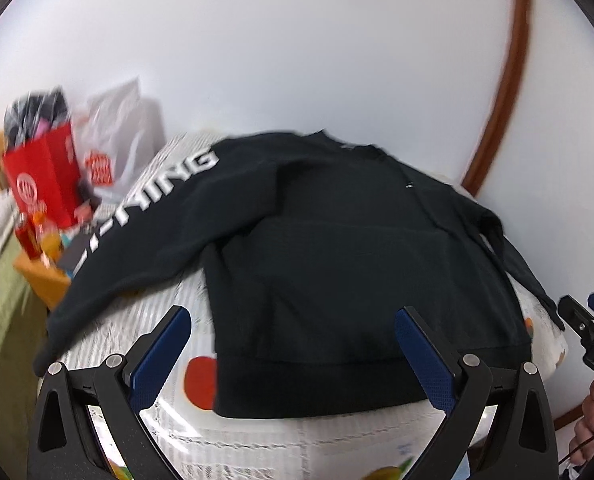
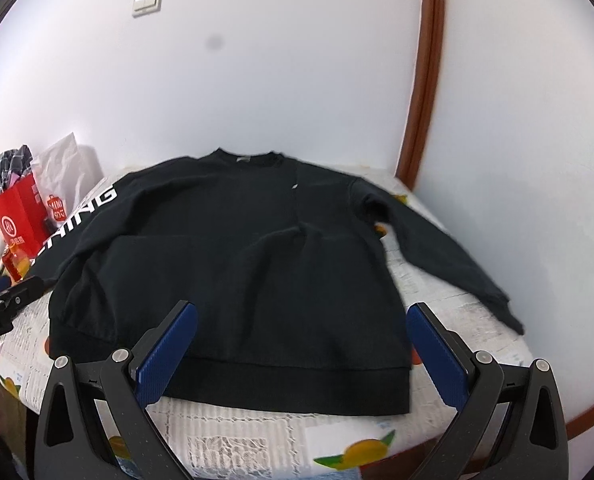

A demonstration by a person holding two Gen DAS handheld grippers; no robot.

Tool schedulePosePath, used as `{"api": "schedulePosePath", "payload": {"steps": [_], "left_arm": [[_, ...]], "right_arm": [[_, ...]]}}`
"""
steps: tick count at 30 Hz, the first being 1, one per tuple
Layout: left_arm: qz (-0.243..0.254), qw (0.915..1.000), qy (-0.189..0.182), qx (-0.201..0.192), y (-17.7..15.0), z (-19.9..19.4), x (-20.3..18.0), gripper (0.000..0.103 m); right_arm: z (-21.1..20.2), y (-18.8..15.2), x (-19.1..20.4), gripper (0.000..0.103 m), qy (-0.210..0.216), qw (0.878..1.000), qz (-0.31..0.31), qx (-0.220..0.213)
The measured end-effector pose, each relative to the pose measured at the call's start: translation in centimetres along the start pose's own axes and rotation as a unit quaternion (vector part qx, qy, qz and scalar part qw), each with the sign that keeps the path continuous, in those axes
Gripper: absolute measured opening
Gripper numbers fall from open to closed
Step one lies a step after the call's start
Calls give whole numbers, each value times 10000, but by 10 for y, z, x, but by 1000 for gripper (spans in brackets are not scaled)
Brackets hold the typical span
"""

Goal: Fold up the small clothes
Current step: 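Grasp the lettered sleeve cuff with the left gripper and lift it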

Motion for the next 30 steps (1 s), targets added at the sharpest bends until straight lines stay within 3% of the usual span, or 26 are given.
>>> {"api": "schedulePosePath", "payload": {"steps": [5, 10, 14, 18, 19, 21, 25, 27, 28, 30], "left_arm": [[-676, 9975, -148, 172, 0, 28, 55, 97], [-1407, 9896, -223, 176, -6, 51, 115, 89], [-1915, 9806, -401, 118, -8, 65, 142, 80], [-2150, 9753, -503, -63, -2, 75, 151, 74], [-2236, 9732, -524, -78, 1, 77, 154, 67], [-2456, 9679, -517, -101, 5, 80, 161, 64], [-2894, 9561, -462, -91, 15, 90, 175, 40], [-3129, 9495, -214, -59, 22, 93, 183, 28], [-3136, 9495, -3, -51, 25, 94, 184, 10], [-2863, 9572, 423, -107, 36, 90, 178, 7]], "right_arm": [[34, 6, 16, 103, 167, 9995, -103, 262], [67, 12, 32, 103, 439, 9981, -218, 366], [81, 19, 45, 103, 479, 9977, -403, 274], [97, 27, 54, 103, 482, 9966, -493, 444], [102, 30, 56, 103, 488, 9964, -510, 468], [107, 32, 56, 103, 476, 9961, -536, 516], [116, 37, 55, 103, 291, 9961, -607, 566], [122, 40, 51, 103, 226, 9958, -624, 635], [125, 41, 49, 103, 205, 9954, -618, 697], [132, 45, 42, 103, 187, 9950, -586, 782]]}}
Point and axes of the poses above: each gripper's, at about its wrist camera, not at the fingertips, and z roughly the way its jaws point, x to its left, y to its top, the point moved 1 cm from there along z, roughly the way its jaws point, and after that the axes turned 15 degrees about x, right-handed, at the moved point
